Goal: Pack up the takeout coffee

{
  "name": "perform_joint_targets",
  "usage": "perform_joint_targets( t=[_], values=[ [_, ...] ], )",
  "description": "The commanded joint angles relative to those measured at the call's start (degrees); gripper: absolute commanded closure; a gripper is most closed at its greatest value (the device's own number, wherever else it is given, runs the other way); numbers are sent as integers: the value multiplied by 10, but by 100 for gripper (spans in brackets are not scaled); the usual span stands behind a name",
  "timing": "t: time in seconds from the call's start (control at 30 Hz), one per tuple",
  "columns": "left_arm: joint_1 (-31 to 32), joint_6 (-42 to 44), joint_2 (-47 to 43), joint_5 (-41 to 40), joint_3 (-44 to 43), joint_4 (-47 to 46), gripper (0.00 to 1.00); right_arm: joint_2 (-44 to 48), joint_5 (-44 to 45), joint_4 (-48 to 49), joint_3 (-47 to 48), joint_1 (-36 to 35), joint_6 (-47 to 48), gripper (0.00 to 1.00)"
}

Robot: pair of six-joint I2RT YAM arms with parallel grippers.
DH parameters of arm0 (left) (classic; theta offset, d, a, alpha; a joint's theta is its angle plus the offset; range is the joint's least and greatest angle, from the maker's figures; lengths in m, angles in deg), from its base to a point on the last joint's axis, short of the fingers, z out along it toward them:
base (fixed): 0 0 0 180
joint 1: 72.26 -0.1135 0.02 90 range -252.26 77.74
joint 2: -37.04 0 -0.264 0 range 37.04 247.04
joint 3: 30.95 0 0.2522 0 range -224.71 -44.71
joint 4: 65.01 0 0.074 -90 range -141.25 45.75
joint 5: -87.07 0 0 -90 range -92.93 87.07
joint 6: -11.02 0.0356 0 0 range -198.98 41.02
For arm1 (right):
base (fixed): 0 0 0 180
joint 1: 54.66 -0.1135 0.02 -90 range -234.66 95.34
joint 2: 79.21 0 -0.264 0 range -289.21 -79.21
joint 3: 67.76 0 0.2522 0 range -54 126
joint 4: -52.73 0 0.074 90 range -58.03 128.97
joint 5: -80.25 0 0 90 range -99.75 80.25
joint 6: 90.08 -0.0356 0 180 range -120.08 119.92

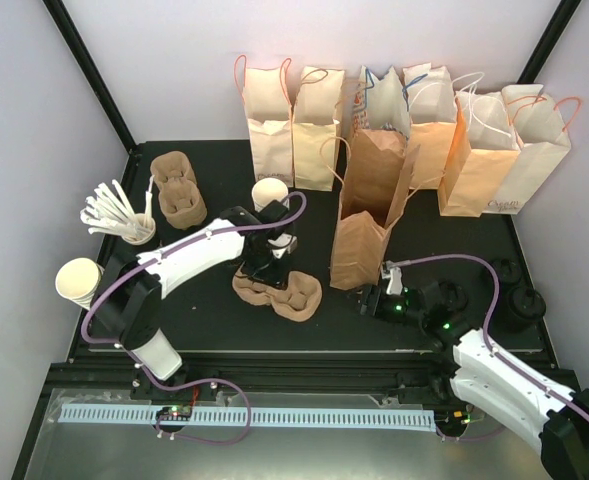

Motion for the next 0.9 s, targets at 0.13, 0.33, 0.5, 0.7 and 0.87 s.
perform_joint_targets(
  t=[0.13,0.33,0.5,0.7,0.87],
  values=[
    [-40,-30,-45,123,29,-76,70,-16,-20,135,-17,-33,-52,32],
    [-43,-32,-48,148,44,-93,70,-68,-35,203,-9,-54,-63,32],
    [-44,-30,-48,160,48,-99,70,-125,-46,246,9,-59,-75,35],
    [-45,-22,-50,160,50,-95,70,-131,-43,267,8,-68,-81,35],
    [-48,-20,-53,159,55,-96,70,-124,-40,272,6,-71,-84,34]
  ],
)
